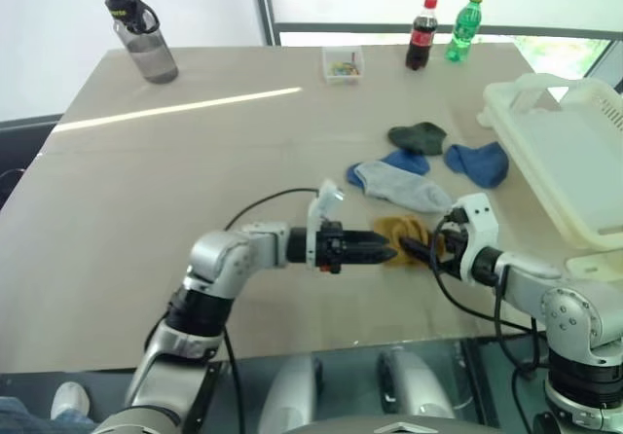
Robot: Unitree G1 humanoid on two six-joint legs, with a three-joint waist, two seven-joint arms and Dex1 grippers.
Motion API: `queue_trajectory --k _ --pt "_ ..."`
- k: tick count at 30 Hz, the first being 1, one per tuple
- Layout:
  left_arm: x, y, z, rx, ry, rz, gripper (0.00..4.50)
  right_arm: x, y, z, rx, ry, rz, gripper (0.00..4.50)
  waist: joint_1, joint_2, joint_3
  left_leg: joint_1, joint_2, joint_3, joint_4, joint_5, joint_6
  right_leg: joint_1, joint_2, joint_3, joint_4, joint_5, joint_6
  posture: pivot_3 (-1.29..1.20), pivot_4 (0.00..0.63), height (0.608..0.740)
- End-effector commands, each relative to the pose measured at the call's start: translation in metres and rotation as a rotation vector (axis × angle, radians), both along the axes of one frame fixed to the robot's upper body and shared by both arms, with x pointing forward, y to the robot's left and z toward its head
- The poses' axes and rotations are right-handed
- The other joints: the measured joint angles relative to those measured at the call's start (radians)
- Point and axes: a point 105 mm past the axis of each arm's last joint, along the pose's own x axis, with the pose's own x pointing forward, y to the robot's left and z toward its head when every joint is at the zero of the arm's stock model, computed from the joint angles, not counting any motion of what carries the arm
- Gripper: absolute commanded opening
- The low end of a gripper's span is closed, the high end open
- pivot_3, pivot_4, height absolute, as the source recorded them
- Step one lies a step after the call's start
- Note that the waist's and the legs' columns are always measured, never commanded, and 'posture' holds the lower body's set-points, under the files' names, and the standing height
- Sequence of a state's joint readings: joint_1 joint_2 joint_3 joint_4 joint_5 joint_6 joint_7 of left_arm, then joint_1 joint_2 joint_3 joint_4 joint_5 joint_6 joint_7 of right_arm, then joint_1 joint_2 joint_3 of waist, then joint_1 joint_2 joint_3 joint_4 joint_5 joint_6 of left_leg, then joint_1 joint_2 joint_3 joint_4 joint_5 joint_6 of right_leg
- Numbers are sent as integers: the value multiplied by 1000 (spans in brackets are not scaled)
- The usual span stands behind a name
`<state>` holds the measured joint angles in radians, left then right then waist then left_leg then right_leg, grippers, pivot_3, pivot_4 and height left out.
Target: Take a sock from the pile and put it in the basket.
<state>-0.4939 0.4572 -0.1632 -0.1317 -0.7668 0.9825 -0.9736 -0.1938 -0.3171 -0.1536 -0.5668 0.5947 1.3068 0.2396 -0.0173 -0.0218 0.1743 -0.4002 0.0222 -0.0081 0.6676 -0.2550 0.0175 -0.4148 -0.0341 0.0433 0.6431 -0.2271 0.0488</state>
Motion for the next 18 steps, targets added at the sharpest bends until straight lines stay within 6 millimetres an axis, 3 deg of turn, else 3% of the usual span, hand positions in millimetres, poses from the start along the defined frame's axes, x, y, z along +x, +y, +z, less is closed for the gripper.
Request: queue_trajectory --k 1,2,6,10,11,12,15,18 --pt "6 15 23 63 -224 30 2334 -5 -6 -22 -65 69 -6 4500 0 0 0 0 0 0 0 0 0 0 0 0 0 0 0 0 150 740" --pt "9 21 24 105 -281 49 2334 -6 -6 -24 -74 67 -1 4500 0 0 0 0 0 0 0 0 0 0 0 0 0 0 0 0 150 740" --pt "18 39 35 175 -476 106 2388 -6 -4 -28 -72 64 8 3347 3 -1 0 0 0 0 0 0 0 0 0 0 0 0 0 0 150 740" --pt "21 50 52 172 -588 128 2388 -4 -3 -28 -61 63 9 1621 2 -1 0 0 0 1 0 0 0 0 0 0 0 0 0 0 150 740" --pt "23 52 62 142 -628 149 2388 -4 -4 -28 -59 62 10 1621 2 -1 0 0 0 0 0 0 0 0 0 0 0 0 0 0 150 740" --pt "24 55 70 118 -658 167 2388 -4 -4 -28 -58 62 11 1017 2 -1 0 0 0 0 0 0 0 0 0 0 0 0 0 0 150 740" --pt "24 59 78 89 -703 183 2388 -3 -4 -27 -48 65 16 83 2 -2 0 0 1 0 0 0 0 0 0 0 0 0 0 0 150 740" --pt "24 61 78 91 -719 184 2388 -3 -4 -26 -41 65 16 30 2 -2 0 0 0 1 0 0 0 0 0 0 0 -1 1 0 150 740"
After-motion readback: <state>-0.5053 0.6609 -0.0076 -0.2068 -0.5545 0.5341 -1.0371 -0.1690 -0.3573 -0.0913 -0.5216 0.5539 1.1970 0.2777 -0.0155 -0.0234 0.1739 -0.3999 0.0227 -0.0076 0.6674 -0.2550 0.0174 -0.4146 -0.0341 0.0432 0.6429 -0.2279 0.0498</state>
